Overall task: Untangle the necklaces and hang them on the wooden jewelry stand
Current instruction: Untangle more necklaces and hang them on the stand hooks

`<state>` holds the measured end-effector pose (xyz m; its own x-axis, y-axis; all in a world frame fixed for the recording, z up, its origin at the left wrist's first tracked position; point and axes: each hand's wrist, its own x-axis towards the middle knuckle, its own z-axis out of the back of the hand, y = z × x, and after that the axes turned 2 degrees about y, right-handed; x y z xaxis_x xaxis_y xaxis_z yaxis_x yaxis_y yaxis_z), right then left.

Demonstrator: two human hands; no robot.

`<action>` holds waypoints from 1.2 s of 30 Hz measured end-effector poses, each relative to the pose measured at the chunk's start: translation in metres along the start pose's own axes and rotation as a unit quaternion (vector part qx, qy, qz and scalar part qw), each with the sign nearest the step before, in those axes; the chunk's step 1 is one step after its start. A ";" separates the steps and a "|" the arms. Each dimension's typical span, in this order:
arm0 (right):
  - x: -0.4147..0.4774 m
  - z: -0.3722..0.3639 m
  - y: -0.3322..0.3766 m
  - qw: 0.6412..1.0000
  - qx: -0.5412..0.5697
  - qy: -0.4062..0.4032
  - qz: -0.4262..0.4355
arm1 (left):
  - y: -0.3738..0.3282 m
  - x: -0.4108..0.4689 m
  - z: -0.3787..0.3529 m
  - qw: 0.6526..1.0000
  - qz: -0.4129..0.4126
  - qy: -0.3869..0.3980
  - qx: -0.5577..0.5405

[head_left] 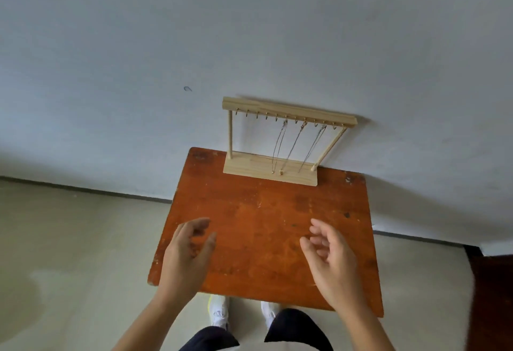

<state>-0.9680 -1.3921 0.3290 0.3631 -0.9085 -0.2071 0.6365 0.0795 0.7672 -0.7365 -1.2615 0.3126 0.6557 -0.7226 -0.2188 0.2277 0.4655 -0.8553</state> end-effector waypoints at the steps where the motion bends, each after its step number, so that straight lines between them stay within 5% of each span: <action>1: 0.004 0.002 0.007 1.000 -0.010 0.014 0.020 | -0.001 -0.002 0.007 0.999 0.009 -0.022 -0.024; 8: 0.033 -0.013 0.060 0.974 -0.004 0.163 0.156 | -0.022 -0.057 0.051 0.957 0.058 -0.242 -0.145; 16: -0.014 -0.125 0.081 0.911 -0.009 0.369 0.185 | 0.039 -0.178 0.064 0.897 0.206 -0.358 -0.156; 21: -0.068 -0.216 0.131 0.836 -0.085 0.480 0.253 | 0.095 -0.251 0.116 0.804 0.262 -0.497 -0.193; 28: -0.139 -0.354 0.269 0.744 -0.124 0.532 0.385 | 0.156 -0.295 0.236 0.655 0.271 -0.646 -0.282; 36: -0.192 -0.471 0.372 0.706 -0.099 0.562 0.419 | 0.198 -0.282 0.383 0.642 0.252 -0.667 -0.282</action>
<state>-0.4807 -0.9946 0.3686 0.9086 0.3827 -0.1672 -0.0802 0.5527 0.8295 -0.6007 -0.7695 0.3845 0.6625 0.7031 -0.2583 -0.3049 -0.0618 -0.9504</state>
